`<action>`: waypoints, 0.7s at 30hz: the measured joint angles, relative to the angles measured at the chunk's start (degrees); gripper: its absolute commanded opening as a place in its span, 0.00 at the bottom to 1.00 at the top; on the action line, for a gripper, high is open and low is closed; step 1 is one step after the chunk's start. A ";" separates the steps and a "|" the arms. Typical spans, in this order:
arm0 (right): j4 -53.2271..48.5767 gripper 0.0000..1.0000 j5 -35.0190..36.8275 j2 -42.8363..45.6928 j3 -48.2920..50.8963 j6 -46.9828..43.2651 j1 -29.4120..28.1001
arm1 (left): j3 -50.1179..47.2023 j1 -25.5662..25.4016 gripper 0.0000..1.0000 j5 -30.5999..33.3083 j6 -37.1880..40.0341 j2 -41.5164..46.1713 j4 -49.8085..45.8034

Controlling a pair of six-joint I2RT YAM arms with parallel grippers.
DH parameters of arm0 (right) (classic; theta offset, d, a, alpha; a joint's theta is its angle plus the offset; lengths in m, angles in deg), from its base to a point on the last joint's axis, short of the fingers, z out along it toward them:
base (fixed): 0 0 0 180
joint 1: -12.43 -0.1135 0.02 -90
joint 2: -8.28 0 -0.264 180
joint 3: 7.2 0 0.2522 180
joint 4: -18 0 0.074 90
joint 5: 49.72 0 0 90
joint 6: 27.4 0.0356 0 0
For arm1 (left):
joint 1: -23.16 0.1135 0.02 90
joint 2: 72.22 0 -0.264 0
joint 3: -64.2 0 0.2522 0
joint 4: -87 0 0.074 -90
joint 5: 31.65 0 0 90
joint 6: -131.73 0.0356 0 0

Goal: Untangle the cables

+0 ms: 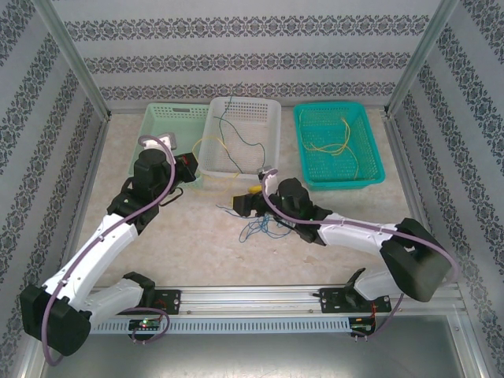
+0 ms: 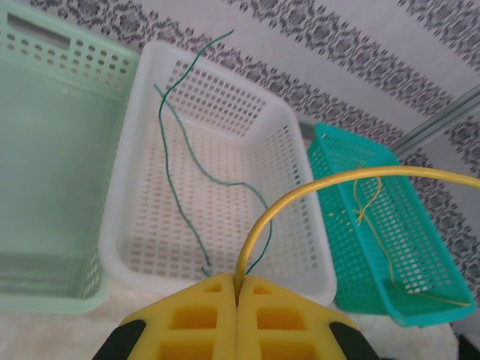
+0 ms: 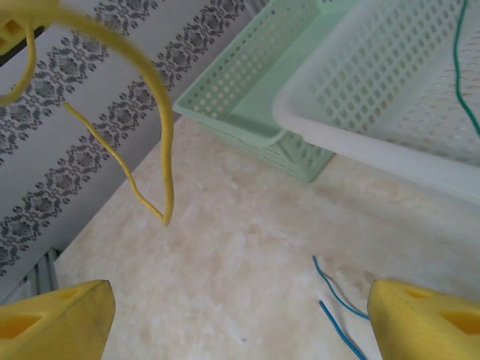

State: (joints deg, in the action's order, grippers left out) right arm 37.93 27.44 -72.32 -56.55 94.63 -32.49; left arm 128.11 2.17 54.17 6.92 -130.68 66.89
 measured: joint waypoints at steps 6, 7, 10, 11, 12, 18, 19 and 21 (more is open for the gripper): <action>7.21 0.86 2.97 -4.81 -1.86 1.27 -1.11 | -1.44 0.00 0.00 -0.09 -2.54 0.39 4.68; 8.48 0.86 3.39 -5.57 -2.23 1.29 -1.27 | -1.75 0.00 0.00 -0.11 -2.89 0.39 5.07; 12.09 0.84 4.52 -7.69 -3.19 1.77 -1.46 | -2.60 0.00 0.00 -0.24 -3.82 0.33 6.08; 13.73 0.82 4.72 -8.48 -3.39 2.27 -1.46 | -2.89 0.00 0.00 -0.24 -4.17 0.33 6.32; 15.08 0.80 4.90 -9.20 -3.58 2.64 -1.46 | -3.17 0.00 0.00 -0.22 -4.52 0.33 6.60; 19.45 0.63 4.72 -14.08 -6.86 5.70 -1.77 | -4.35 0.00 0.00 -0.07 -6.25 0.33 9.01; 19.96 0.59 4.50 -14.99 -7.58 6.16 -1.86 | -4.50 0.00 0.00 -0.07 -6.49 0.33 9.49; 20.68 0.45 4.15 -16.87 -8.92 7.15 -2.12 | -4.72 0.00 0.00 -0.07 -7.23 0.31 10.64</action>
State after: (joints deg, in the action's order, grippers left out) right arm 58.61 31.59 -89.19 -65.47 101.78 -34.61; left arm 123.39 2.17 54.10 -0.31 -130.37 77.53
